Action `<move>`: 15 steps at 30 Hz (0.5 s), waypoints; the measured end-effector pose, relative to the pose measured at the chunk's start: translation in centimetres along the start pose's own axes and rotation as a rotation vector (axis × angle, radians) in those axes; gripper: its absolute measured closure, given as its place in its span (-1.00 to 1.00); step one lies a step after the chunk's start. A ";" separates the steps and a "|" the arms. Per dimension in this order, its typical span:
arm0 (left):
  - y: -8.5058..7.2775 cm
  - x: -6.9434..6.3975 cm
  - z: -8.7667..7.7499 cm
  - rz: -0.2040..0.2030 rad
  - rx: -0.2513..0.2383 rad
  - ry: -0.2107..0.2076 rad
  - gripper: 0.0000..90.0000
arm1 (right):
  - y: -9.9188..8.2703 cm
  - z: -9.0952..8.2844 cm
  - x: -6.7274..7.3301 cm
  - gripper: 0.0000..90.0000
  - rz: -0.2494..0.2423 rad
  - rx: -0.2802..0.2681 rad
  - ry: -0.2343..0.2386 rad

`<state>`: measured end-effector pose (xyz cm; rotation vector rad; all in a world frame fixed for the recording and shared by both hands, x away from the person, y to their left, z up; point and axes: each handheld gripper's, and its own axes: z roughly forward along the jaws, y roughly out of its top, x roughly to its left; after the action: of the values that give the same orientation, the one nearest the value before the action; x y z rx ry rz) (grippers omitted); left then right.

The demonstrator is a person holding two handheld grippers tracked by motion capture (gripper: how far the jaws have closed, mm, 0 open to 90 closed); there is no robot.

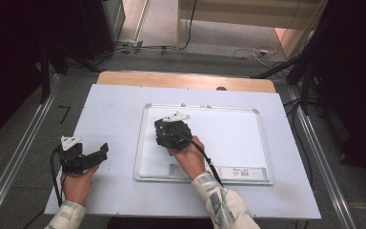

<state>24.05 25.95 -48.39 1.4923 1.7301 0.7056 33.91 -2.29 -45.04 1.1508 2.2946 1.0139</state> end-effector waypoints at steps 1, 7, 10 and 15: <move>0.0 0.0 0.0 0.001 0.002 0.000 -0.82 | 0.0 0.0 -0.1 -0.17 -0.001 -0.001 -0.002; 0.0 0.1 0.0 -0.003 -0.001 0.001 -0.82 | -0.2 -0.3 -0.4 -0.17 0.013 -0.006 -0.010; -0.1 0.1 0.0 -0.004 0.002 0.002 -0.82 | -0.3 -0.5 -0.8 -0.17 0.020 -0.009 -0.013; -0.1 0.1 -0.1 -0.007 -0.001 0.003 -0.82 | -0.7 -0.9 -1.3 -0.17 0.036 -0.014 -0.023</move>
<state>23.90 26.07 -48.39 1.4840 1.7363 0.7051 33.80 -4.00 -44.93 1.1959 2.2528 1.0230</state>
